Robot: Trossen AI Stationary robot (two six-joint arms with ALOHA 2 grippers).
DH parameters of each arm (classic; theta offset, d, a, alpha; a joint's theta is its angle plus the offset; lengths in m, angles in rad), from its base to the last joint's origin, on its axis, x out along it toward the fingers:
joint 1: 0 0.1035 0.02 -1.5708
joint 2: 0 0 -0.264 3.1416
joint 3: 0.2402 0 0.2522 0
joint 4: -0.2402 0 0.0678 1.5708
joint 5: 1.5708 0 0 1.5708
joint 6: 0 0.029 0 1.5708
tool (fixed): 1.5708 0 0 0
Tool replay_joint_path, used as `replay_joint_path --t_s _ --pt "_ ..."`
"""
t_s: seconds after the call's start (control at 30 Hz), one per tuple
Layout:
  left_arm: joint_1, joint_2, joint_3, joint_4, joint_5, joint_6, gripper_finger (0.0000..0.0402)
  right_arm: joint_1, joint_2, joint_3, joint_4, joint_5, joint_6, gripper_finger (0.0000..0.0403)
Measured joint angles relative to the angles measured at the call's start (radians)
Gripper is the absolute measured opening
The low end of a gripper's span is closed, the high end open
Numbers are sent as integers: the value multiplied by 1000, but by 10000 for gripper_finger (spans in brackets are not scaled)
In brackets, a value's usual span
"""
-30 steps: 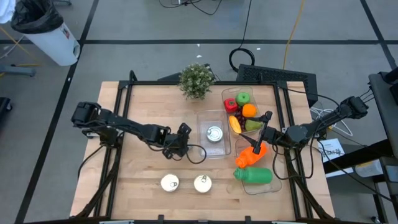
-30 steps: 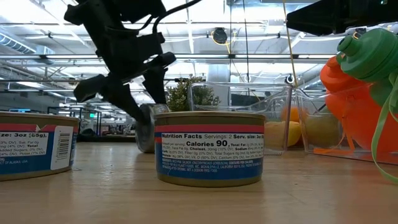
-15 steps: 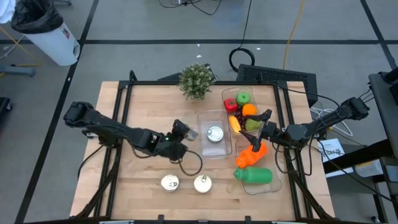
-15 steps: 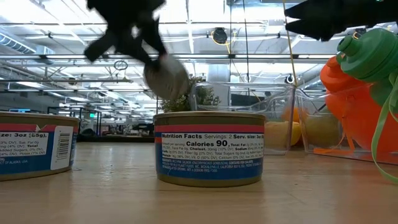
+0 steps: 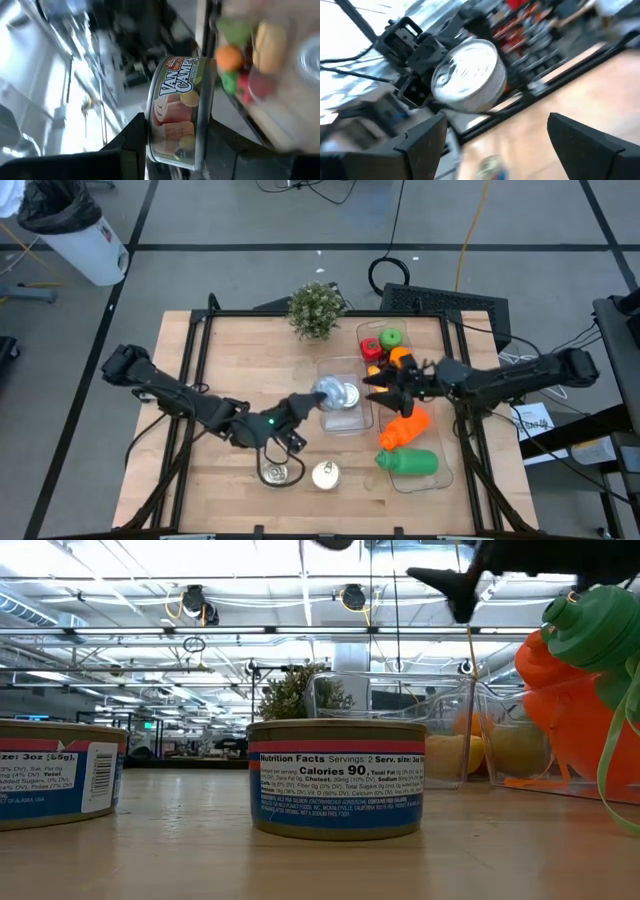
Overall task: Pick & Place Food Item
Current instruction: Put the green tuna can into the middle transparent bin
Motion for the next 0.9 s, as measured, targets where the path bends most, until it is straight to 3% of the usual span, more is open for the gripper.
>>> replay_joint_path --t_s 0.2,0.4,0.6,0.9 --pt "4 51 -1 207 61 168 129 -71 167 22 242 -214 173 324" --pt "27 81 -1 237 109 173 129 -92 284 22 475 -294 254 324" --pt "49 81 -1 230 132 132 129 -92 339 25 473 -320 253 308" --pt "61 77 -2 185 145 100 129 -94 402 115 442 -419 277 220"
